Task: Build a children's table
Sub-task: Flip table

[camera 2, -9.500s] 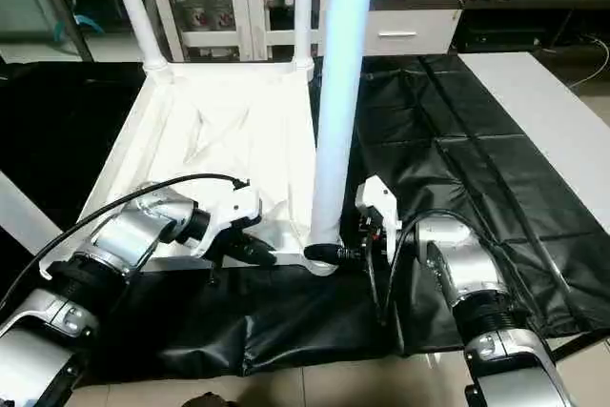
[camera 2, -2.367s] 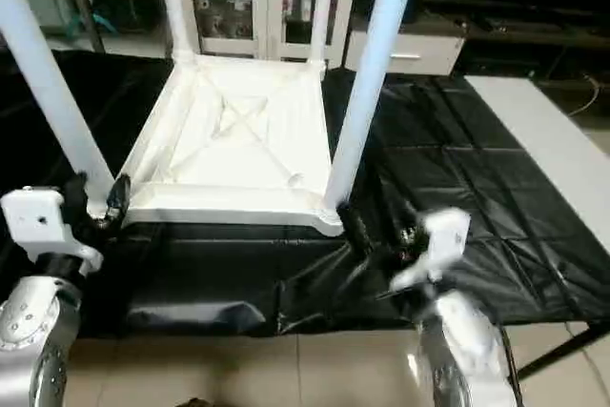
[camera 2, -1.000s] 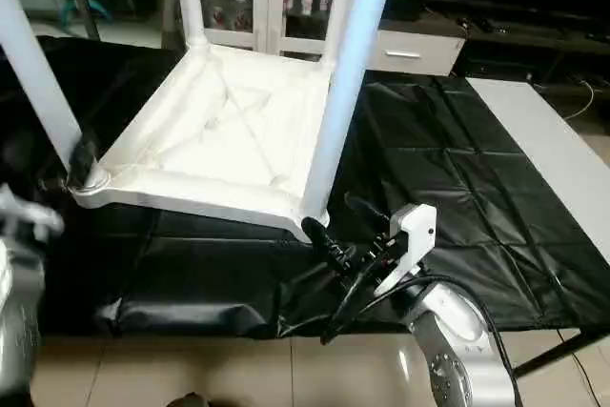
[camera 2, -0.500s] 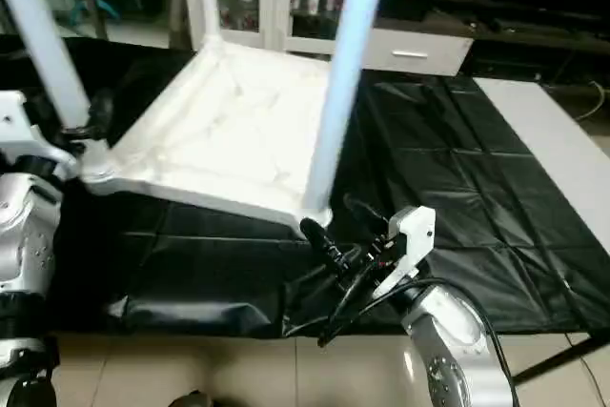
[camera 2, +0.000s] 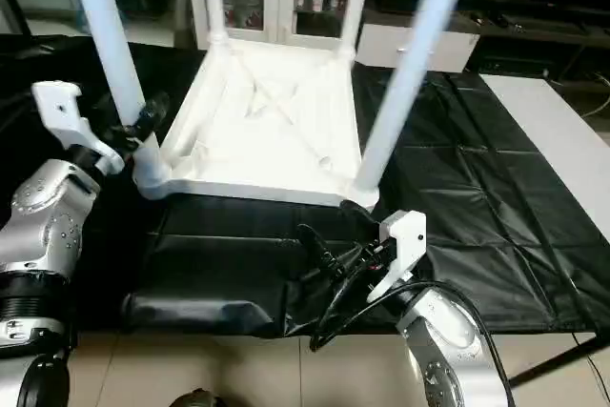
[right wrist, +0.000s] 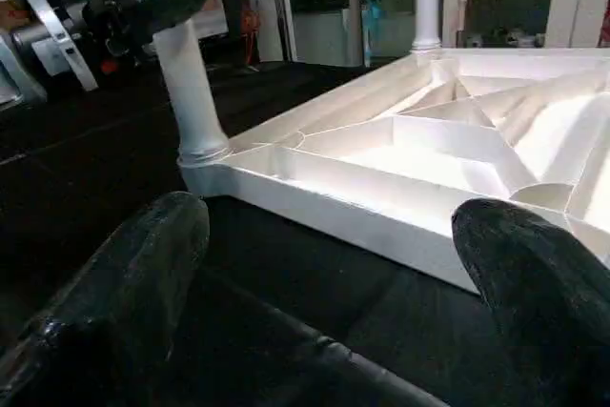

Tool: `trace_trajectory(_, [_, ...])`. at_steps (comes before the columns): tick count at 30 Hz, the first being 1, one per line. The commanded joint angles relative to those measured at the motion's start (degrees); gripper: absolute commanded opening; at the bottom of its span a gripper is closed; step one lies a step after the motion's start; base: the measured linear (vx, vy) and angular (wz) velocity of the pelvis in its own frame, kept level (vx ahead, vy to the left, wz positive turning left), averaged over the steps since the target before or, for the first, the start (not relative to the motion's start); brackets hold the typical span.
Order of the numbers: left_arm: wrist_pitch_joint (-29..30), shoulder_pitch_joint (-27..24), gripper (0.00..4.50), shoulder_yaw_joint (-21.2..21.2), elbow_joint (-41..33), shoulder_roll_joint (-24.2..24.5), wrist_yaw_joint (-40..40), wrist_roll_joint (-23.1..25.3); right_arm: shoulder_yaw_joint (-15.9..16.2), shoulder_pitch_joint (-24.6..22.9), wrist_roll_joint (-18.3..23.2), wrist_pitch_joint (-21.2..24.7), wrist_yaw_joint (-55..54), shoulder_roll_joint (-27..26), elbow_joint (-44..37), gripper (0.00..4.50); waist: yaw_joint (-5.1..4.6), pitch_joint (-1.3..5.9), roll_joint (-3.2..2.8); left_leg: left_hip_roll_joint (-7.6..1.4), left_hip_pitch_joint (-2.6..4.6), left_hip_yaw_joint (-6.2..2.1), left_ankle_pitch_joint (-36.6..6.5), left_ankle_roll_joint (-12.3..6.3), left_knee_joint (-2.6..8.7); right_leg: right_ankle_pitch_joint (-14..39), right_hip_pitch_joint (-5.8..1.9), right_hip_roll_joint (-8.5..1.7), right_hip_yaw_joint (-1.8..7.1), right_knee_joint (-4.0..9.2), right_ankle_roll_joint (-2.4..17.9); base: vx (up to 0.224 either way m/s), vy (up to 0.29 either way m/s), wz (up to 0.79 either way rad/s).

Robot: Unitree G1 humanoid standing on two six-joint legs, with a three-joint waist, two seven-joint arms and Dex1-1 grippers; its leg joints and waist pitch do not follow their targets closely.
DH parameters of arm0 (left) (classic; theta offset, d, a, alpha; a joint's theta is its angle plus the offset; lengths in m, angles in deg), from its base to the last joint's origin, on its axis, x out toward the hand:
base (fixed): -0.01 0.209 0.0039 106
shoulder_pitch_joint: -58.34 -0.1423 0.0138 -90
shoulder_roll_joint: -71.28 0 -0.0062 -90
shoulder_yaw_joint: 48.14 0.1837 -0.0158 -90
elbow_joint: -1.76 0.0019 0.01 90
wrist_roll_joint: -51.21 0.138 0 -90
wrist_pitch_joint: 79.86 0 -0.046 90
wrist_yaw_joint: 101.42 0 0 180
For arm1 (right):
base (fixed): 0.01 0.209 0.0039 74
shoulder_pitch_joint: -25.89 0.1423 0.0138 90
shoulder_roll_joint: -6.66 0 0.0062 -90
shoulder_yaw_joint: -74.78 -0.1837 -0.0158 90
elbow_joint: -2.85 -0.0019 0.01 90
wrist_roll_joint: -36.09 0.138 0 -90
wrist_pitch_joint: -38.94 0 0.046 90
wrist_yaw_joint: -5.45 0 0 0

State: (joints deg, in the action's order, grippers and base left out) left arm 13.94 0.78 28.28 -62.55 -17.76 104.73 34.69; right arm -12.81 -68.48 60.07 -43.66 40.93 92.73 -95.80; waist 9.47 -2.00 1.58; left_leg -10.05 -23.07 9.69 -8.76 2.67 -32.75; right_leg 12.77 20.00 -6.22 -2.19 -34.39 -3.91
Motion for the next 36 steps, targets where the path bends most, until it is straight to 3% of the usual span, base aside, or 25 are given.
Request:
trace_trajectory(1, [0.2, 0.9, 3.39, 1.2, 1.6, 0.1, 0.3, 1.0, -0.4, 0.6, -0.5, 0.5, -0.2, 0.7, -0.2, 4.5, -0.47, 3.13, -1.14, -2.77, 2.1, -1.42, -21.4, 4.82, 5.17, 1.6, 0.02, -2.05, 1.16, 3.35, 8.7, 0.0, 0.0, 0.0])
trace_trajectory(6, [0.7, 2.1, 3.07, 1.9, 2.2, -0.5, -1.8, 2.7, 0.2, 0.7, -0.9, 0.6, -0.2, 0.8, -0.3, 4.5, -0.6, 3.19, -1.13, -2.78, 2.31, -1.2, -19.7, 3.75, 4.88, -0.3, 0.0, -2.05, 1.16, 3.28, 9.2, 0.0, 0.0, 0.0])
trace_trajectory(7, [0.7, 2.4, 2.83, 1.9, 2.2, -0.7, -2.6, 2.8, 0.2, 0.8, -0.9, 0.6, -0.1, 0.8, -0.1, 4.5, -0.6, 3.16, -1.11, -2.86, 2.32, -1.2, -19.9, 3.68, 4.94, 0.2, -0.02, -2.05, 1.13, 3.27, 9.5, 0.0, 0.0, 0.0])
trace_trajectory(12, [0.9, 3.0, 2.58, 0.9, 1.7, -2.0, -4.1, 1.4, 0.5, 1.3, -1.4, 0.7, 0.2, 1.2, 0.7, 4.5, -0.56, 3.02, -0.92, -2.93, 2.36, -1.11, -21.1, 3.81, 5.02, 2.3, 0.05, -2.14, 1.23, 3.5, 9.7, 0.0, 0.0, 0.0])
trace_trajectory(13, [0.9, 3.0, 2.34, 0.7, 1.4, -2.2, -4.3, 1.3, 0.5, 1.4, -1.4, 0.7, 0.3, 1.2, 0.8, 4.5, -0.49, 3.0, -0.92, -2.92, 2.41, -1.09, -21.2, 3.79, 5.0, 2.8, 0.08, -2.18, 1.27, 3.56, 9.6, 0.0, 0.0, 0.0])
trace_trajectory(20, [3.3, 0.7, 2.14, -0.5, -3.1, -5.2, -5.8, -2.0, 0.8, 1.8, -1.1, 1.1, 0.3, 1.1, 1.3, 4.5, -0.43, 3.0, -0.53, -3.01, 2.11, -1.08, -19.6, 3.05, 4.96, 2.7, -0.09, -2.25, 1.26, 3.49, 9.6, 0.0, 0.0, 0.0])
trace_trajectory(21, [3.9, 0.5, 2.14, -1.4, -3.4, -6.3, -6.8, -3.2, 1.0, 1.9, -1.2, 1.4, 0.1, 0.9, 1.5, 4.5, -0.35, 3.04, -0.62, -2.98, 2.13, -1.07, -19.1, 2.96, 4.9, 2.3, -0.09, -2.23, 1.23, 3.48, 9.6, 0.0, 0.0, 0.0])
trace_trajectory(24, [5.3, 1.1, 2.13, -4.4, -4.1, -9.2, -8.6, -7.7, 0.6, 2.9, -1.6, 2.5, -2.2, -0.3, 2.7, 4.5, -0.43, 3.15, -0.14, -2.85, 2.08, -0.85, -16.5, 1.94, 4.6, -0.2, -0.14, -2.11, 1.18, 3.22, 10.3, 0.0, 0.0, 0.0])
trace_trajectory(26, [7.2, 1.5, 2.13, -6.9, -5.8, -12.3, -9.0, -13.4, -0.7, 4.6, -0.9, 5.5, -6.3, -2.5, 4.1, 4.5, -0.46, 3.17, -0.09, -2.69, 1.93, -0.75, -14.5, 1.23, 4.46, -1.0, -0.16, -2.1, 1.17, 3.02, 11.0, 0.0, 0.0, 0.0])
trace_trajectory(27, [7.2, 1.5, 2.13, -6.9, -5.9, -12.3, -9.0, -13.4, -0.7, 4.6, -0.9, 5.5, -6.3, -2.5, 4.1, 4.5, -0.46, 3.17, -0.09, -2.69, 1.93, -0.75, -14.5, 1.23, 4.46, -1.0, -0.16, -2.1, 1.17, 3.02, 11.0, 0.0, 0.0, 0.0])
trace_trajectory(31, [10.1, 1.0, 2.13, -8.3, -8.2, -15.0, -10.0, -16.8, -2.2, 6.8, 1.9, 8.8, -9.2, -5.2, 6.0, 4.5, 0.02, 3.86, -0.08, -2.53, 1.88, -0.39, -7.8, -0.89, 3.31, -7.9, 0.06, -1.83, 1.1, 2.19, 12.6, 0.0, 0.0, 0.0])
trace_trajectory(32, [10.3, 0.5, 2.13, -7.9, -8.8, -15.4, -9.8, -16.9, -3.1, 7.7, 3.9, 9.6, -9.6, -6.1, 6.5, 4.5, 0.02, 3.67, 0.2, -2.36, 1.43, -0.3, -6.4, -1.67, 3.14, -9.5, 0.09, -1.7, 1.06, 2.05, 12.5, 0.0, 0.0, 0.0])
trace_trajectory(34, [10.8, -0.2, 2.11, -7.5, -9.8, -16.2, -9.5, -16.3, -5.8, 10.0, 8.6, 11.6, -10.6, -8.2, 7.9, 4.5, -0.37, 3.5, 0.24, -2.55, 1.49, -0.34, -10.1, -1.87, 3.54, -4.9, 0.05, -1.88, 1.03, 2.41, 12.1, 0.0, 0.0, 0.0])
trace_trajectory(36, [11.1, -0.3, 2.07, -7.5, -10.0, -16.5, -9.4, -16.3, -7.0, 11.2, 10.2, 11.7, -10.9, -9.0, 8.9, 4.5, -0.5, 3.4, 0.01, -2.7, 1.47, -0.47, -11.3, -0.97, 3.77, -2.9, 0.12, -1.96, 1.05, 2.52, 11.3, 0.0, 0.0, 0.0])
